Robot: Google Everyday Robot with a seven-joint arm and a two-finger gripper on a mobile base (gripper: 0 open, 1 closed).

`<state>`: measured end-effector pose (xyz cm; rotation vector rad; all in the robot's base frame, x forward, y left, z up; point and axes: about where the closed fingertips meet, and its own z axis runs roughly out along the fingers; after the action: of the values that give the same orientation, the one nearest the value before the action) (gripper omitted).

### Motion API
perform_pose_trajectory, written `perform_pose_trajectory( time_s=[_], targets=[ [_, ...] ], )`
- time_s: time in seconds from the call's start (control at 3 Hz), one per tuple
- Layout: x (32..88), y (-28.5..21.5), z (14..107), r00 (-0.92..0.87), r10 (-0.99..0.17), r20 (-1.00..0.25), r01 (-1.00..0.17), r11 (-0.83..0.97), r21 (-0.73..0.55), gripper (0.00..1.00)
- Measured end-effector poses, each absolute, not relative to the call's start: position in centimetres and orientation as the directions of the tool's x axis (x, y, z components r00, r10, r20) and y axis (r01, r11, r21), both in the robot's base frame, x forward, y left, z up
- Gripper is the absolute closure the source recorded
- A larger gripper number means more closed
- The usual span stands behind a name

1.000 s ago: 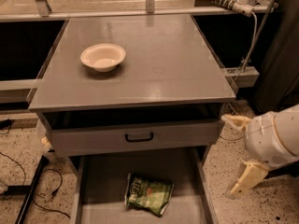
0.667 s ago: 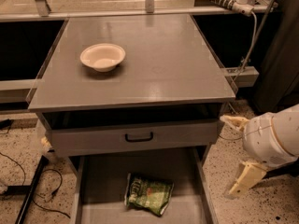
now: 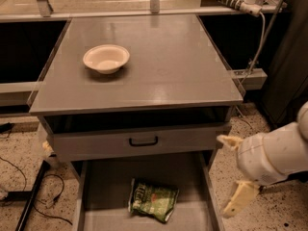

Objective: Pick green jalapeno chip bag from middle drawer and place on counter

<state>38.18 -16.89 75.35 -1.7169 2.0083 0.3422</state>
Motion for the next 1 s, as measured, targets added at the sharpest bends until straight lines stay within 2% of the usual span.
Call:
perform_pose_trajectory(
  time_s=[0.67,1.0],
  targets=[
    [38.4,-15.7,61.1,-0.176,-0.821,-0.543,-0.975,0.220,-0.017,0.00],
    [39.1,-15.2,56.5,-0.178,-0.800,-0.572,-0.969,0.245,-0.041,0.00]
  ],
)
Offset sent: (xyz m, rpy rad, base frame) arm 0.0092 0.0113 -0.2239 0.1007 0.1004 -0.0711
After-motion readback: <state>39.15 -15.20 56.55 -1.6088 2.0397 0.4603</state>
